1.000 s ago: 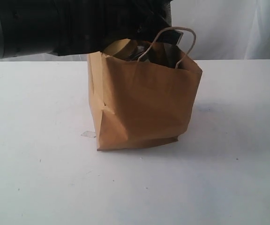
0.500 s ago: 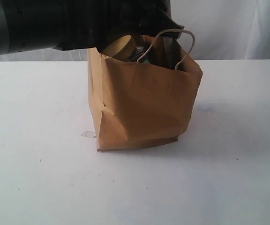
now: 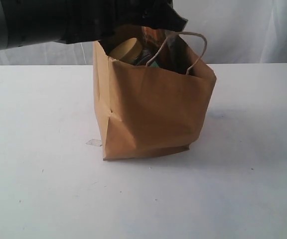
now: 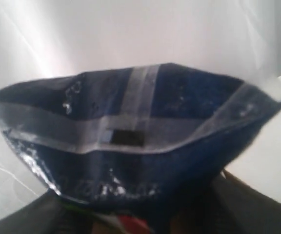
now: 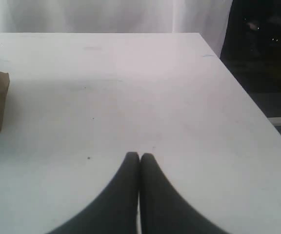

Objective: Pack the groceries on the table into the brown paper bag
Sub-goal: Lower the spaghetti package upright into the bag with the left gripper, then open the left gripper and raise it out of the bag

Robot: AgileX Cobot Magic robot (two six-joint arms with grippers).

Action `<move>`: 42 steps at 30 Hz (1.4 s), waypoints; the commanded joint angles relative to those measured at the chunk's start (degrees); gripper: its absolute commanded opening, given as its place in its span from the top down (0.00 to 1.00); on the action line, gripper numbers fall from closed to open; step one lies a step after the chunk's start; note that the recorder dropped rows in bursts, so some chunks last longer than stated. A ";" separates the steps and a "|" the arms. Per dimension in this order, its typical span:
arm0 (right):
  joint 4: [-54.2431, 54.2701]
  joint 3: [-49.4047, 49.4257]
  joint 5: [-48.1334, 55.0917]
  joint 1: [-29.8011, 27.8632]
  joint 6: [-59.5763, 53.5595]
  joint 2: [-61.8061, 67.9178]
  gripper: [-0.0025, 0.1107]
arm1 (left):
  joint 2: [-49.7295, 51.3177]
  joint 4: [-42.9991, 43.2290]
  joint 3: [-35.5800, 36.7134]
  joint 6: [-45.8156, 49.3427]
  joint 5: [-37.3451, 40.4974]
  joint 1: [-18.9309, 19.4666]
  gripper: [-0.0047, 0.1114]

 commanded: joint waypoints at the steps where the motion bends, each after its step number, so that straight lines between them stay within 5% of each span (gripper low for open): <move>1: -0.17 0.09 -0.05 0.16 0.15 -0.34 0.98 | -1.18 -1.02 -0.89 1.48 -2.91 0.29 0.34; 32: -0.17 0.09 -0.05 0.16 0.15 -0.34 0.98 | -6.95 -1.02 -0.89 7.16 -3.50 0.19 0.33; 42: -0.17 0.09 -0.05 0.16 0.15 -0.34 0.98 | -13.13 -1.02 -0.89 13.37 -18.51 -4.52 0.33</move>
